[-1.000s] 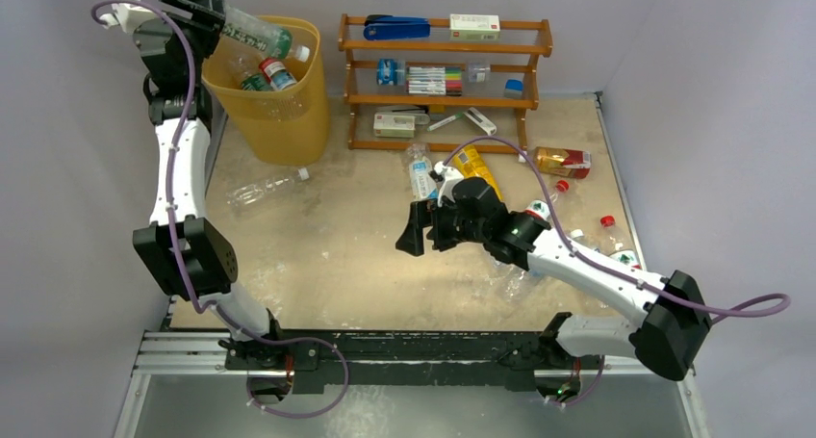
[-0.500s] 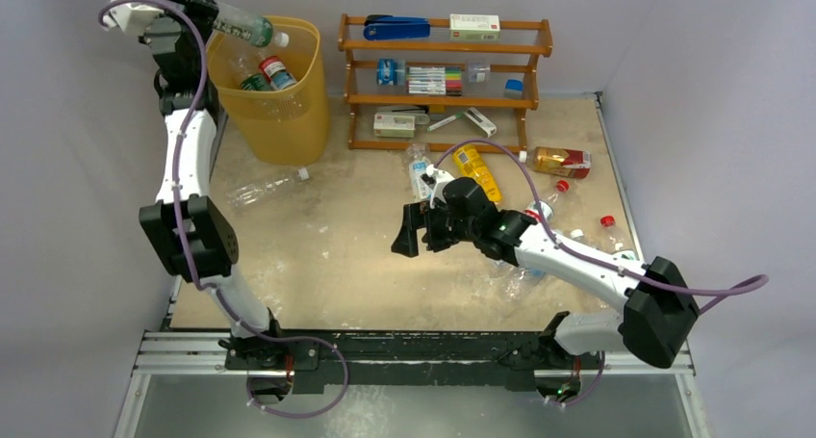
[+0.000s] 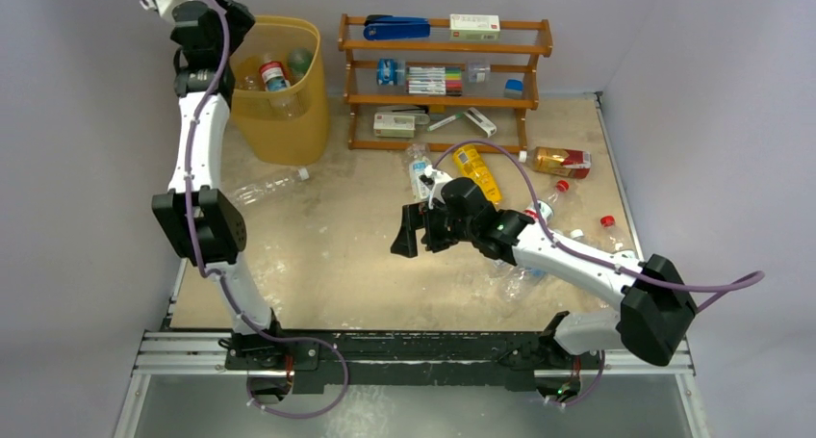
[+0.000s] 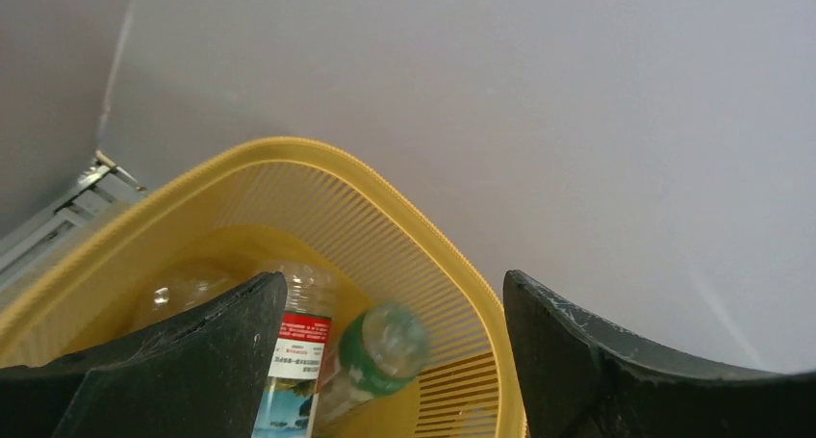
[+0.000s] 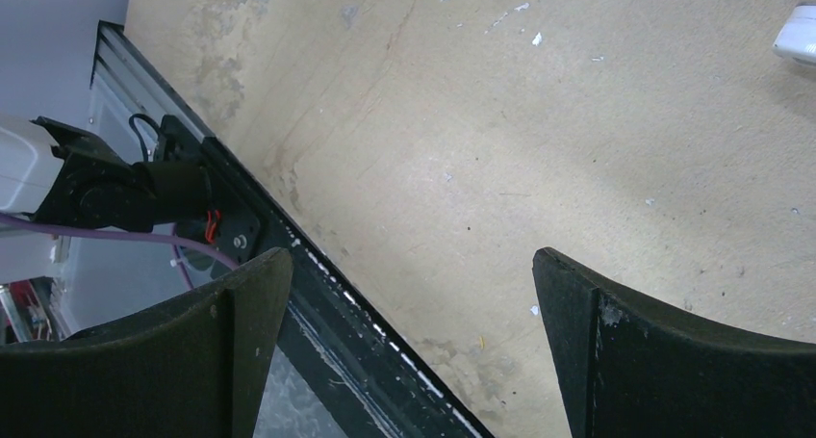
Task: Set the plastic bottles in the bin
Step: Place the plastic bottle in the trash bin, then pick up the plastic bottle at the center of the board.
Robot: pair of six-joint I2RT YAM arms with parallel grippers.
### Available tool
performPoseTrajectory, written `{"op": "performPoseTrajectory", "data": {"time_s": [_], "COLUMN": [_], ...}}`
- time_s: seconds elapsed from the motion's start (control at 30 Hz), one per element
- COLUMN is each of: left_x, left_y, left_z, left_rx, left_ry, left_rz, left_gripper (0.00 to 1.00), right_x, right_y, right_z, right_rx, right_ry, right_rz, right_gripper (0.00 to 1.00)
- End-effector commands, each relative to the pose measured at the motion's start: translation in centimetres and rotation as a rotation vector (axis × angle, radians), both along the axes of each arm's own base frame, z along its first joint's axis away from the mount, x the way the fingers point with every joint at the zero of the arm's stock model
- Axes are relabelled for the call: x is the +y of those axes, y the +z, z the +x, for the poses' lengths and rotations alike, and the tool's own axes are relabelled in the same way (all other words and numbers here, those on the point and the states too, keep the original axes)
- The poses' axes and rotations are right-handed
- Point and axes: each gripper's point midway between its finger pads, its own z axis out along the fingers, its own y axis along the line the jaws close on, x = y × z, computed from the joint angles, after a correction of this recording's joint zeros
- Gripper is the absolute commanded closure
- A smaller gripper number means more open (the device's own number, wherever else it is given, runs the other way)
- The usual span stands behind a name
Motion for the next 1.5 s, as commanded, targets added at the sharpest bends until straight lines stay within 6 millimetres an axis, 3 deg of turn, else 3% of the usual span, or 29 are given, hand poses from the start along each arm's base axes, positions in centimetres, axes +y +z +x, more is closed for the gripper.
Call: {"op": "performPoseTrajectory", "data": {"time_s": [0.0, 0.17, 0.27, 0.5, 0.7, 0.93, 0.97, 1.07, 1.13, 1.3, 1.47], "left_x": [0.6, 0.3, -0.3, -4.5, -8.5, -17.0, -18.1, -20.8, -22.2, -23.8, -24.0], "left_y": [9.2, 10.3, 9.5, 6.3, 1.0, -8.3, -10.4, -14.1, -16.4, -20.9, -23.2], "left_z": [-5.9, -8.2, -9.2, -11.9, -15.3, -18.8, -19.5, -21.1, -22.3, -25.3, -27.4], "left_rx": [-0.150, -0.134, -0.097, -0.036, 0.066, 0.244, 0.282, 0.361, 0.416, 0.526, 0.565], "left_ry": [0.016, -0.014, -0.052, -0.241, -0.381, -0.531, -0.552, -0.604, -0.631, -0.671, -0.701], "left_rz": [0.019, 0.000, -0.020, -0.094, -0.134, -0.136, -0.144, -0.132, -0.102, -0.074, -0.071], "left_gripper": [0.17, 0.17, 0.17, 0.17, 0.16, 0.16, 0.16, 0.16, 0.16, 0.16, 0.16], "right_x": [0.4, 0.3, 0.0, -1.0, -2.4, -5.6, -6.0, -6.7, -6.5, -6.4, -5.9], "right_y": [2.4, 2.7, 3.0, 4.0, 4.7, 4.6, 4.5, 3.5, 4.1, 3.0, 1.1], "right_z": [0.4, 0.3, 0.3, 0.7, 2.1, 5.6, 6.1, 7.5, 8.8, 11.3, 14.3], "right_rx": [-0.049, -0.056, -0.063, -0.091, -0.110, -0.121, -0.121, -0.114, -0.125, -0.121, -0.106], "right_ry": [0.002, -0.001, -0.010, -0.051, -0.098, -0.190, -0.197, -0.215, -0.219, -0.220, -0.222], "right_rz": [0.055, 0.061, 0.062, 0.056, 0.038, 0.013, 0.009, -0.015, -0.013, -0.038, -0.095], "right_gripper": [0.02, 0.02, 0.02, 0.02, 0.02, 0.02, 0.03, 0.03, 0.03, 0.03, 0.03]}}
